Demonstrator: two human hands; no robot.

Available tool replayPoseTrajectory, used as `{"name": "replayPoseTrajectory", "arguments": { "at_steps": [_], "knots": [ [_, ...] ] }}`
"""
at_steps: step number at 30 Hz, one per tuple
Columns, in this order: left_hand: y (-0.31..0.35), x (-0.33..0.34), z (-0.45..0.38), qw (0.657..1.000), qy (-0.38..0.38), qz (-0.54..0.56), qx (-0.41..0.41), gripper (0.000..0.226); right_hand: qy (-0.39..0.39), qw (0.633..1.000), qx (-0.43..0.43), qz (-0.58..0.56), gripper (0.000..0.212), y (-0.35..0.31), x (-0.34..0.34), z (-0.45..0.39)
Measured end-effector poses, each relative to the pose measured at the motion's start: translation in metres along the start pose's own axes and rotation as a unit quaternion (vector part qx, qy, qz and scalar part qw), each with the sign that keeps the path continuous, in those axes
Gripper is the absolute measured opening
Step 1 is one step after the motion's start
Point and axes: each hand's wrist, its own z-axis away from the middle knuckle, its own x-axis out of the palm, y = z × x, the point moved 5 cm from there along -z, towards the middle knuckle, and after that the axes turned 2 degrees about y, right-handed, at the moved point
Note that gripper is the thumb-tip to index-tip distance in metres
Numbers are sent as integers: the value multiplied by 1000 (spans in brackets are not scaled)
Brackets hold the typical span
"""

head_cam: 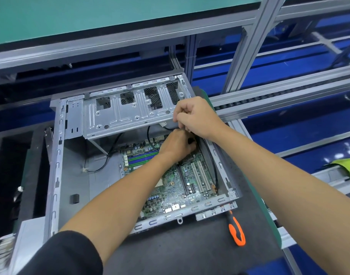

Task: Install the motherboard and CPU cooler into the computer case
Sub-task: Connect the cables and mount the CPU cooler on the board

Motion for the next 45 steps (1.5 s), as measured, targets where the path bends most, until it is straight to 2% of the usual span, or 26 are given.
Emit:
{"name": "replayPoseTrajectory", "arguments": {
  "at_steps": [10,18,29,45],
  "knots": [
    [-1,7,0,999,-6,-33,5,16,0,1000,1,8,18,-1,0,0],
    [7,11,4,997,17,-60,35,5,0,1000,9,6,17,-2,0,1],
    [4,10,4,998,24,-31,52,18,-3,1000,4,12,17,-2,0,1],
    [10,7,2,1000,-3,9,-12,16,-1,999,-3,48,16,-7,1,2]
  ]
}}
